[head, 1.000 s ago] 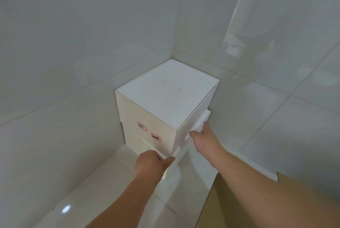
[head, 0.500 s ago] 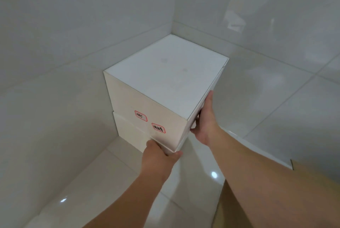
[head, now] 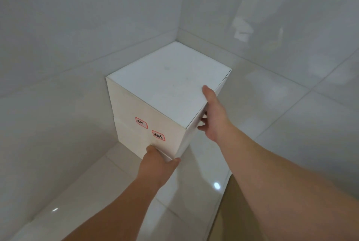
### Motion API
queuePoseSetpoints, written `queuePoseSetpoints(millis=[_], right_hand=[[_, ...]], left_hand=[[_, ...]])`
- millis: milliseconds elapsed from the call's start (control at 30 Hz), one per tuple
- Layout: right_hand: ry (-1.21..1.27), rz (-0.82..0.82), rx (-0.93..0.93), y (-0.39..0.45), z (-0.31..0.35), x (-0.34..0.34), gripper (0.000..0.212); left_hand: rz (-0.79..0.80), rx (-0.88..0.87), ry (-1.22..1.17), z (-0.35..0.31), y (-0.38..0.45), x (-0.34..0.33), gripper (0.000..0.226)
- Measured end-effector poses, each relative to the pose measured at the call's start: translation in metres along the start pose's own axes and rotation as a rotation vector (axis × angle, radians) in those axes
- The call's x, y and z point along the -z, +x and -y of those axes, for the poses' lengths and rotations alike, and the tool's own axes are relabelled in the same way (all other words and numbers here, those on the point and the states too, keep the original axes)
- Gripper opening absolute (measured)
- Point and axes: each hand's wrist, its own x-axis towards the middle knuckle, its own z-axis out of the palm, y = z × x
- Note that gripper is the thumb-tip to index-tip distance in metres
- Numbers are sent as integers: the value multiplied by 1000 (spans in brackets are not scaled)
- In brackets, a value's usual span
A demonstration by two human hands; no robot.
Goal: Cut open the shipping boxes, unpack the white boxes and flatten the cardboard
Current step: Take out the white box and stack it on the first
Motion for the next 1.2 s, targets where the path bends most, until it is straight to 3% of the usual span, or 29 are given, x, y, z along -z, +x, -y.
queuePoseSetpoints(millis=[100, 233, 367, 467, 833, 967, 1200], right_hand=[[-160, -156, 135, -6, 10, 4, 74], [-570, -219, 326, -13, 24, 15, 77], [-873, -213, 532, -42, 36, 45, 71], [-983, -151, 533, -75, 40, 83, 67], [-863, -62, 653, -175, 31, 255, 57], [-850, 1, 669, -209, 11, 313, 54], [-875, 100, 598, -246, -52, 371, 52]], left_hand=[[-41, -13, 216, -9, -5, 9, 72], [-93, -109, 412, -21, -18, 23, 44], [-181, -155, 411, -32, -38, 38, 34], [-237, -146, 368, -50, -63, 44, 29], [-394, -386, 578, -149, -218, -15, 16], [-364, -373, 623, -136, -287, -57, 12], [-305, -279, 785, -74, -390, -103, 33]])
